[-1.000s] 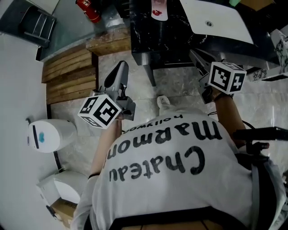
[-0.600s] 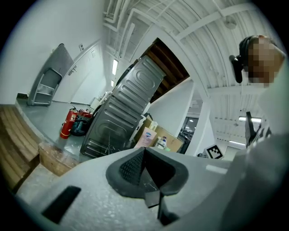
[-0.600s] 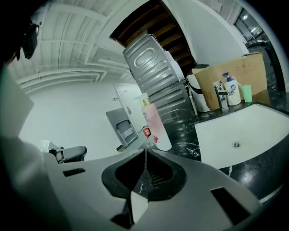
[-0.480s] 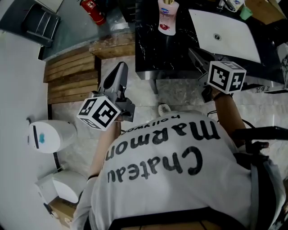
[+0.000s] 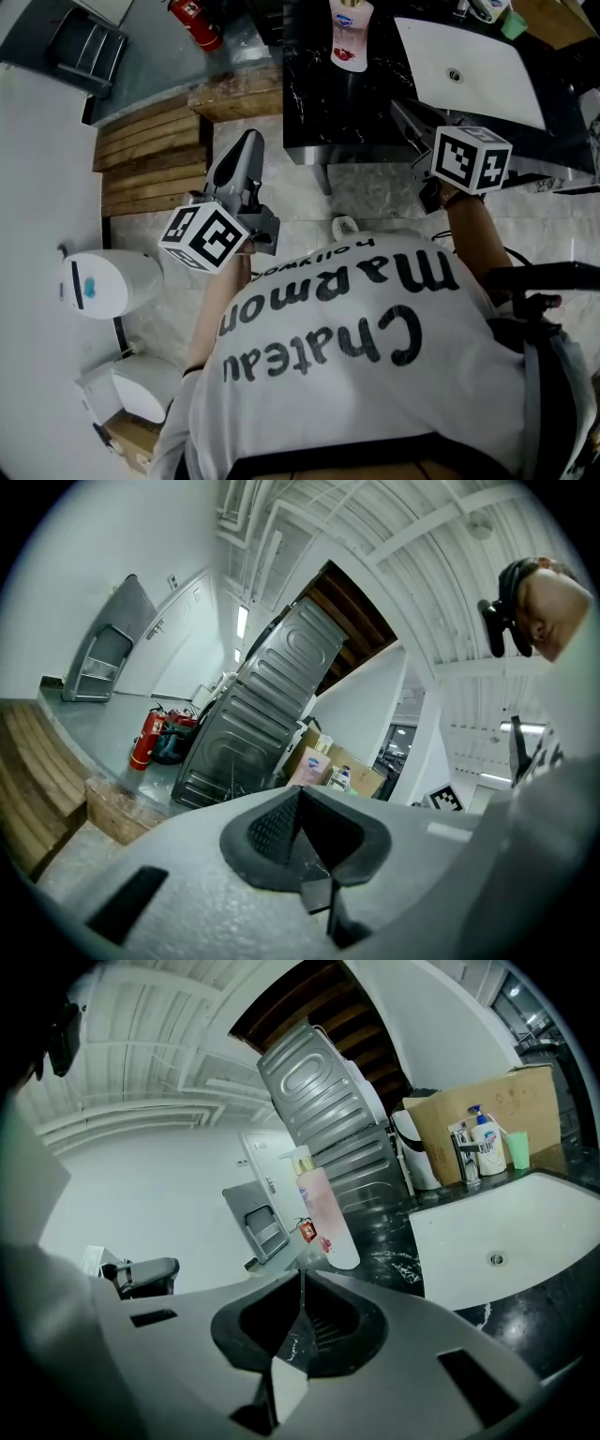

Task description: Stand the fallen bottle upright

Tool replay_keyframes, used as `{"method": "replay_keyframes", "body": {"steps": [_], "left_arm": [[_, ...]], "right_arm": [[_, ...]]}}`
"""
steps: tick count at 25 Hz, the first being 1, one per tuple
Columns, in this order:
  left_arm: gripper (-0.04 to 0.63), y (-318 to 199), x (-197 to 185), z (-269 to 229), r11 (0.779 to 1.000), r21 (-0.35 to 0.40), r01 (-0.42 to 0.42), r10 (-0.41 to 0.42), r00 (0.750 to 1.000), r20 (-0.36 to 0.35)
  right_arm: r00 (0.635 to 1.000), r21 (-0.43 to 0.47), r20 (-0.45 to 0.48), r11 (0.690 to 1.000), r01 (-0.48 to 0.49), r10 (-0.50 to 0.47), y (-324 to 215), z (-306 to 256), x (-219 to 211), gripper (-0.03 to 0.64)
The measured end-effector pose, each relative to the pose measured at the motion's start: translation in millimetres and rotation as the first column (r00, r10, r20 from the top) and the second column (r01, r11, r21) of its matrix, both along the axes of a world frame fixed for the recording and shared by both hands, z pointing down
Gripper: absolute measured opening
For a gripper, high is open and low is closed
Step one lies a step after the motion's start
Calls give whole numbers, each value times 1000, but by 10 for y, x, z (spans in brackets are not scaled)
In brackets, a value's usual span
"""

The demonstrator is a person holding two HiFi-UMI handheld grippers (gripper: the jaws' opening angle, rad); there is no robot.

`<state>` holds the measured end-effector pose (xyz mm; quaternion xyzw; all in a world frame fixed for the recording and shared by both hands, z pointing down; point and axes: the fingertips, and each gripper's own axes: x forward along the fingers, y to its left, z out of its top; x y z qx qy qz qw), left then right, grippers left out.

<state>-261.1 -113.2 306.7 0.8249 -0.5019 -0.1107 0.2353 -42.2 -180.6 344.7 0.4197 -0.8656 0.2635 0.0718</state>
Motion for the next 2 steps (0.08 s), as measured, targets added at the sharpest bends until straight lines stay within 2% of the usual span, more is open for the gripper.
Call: {"method": "replay_keyframes", "body": {"steps": [2], "left_arm": [[15,21,-24,-7,1000,1,3,-3,1000,0]], "right_arm": [[1000,3,-1,1000,2,-2,23,-15,-21,25]]}}
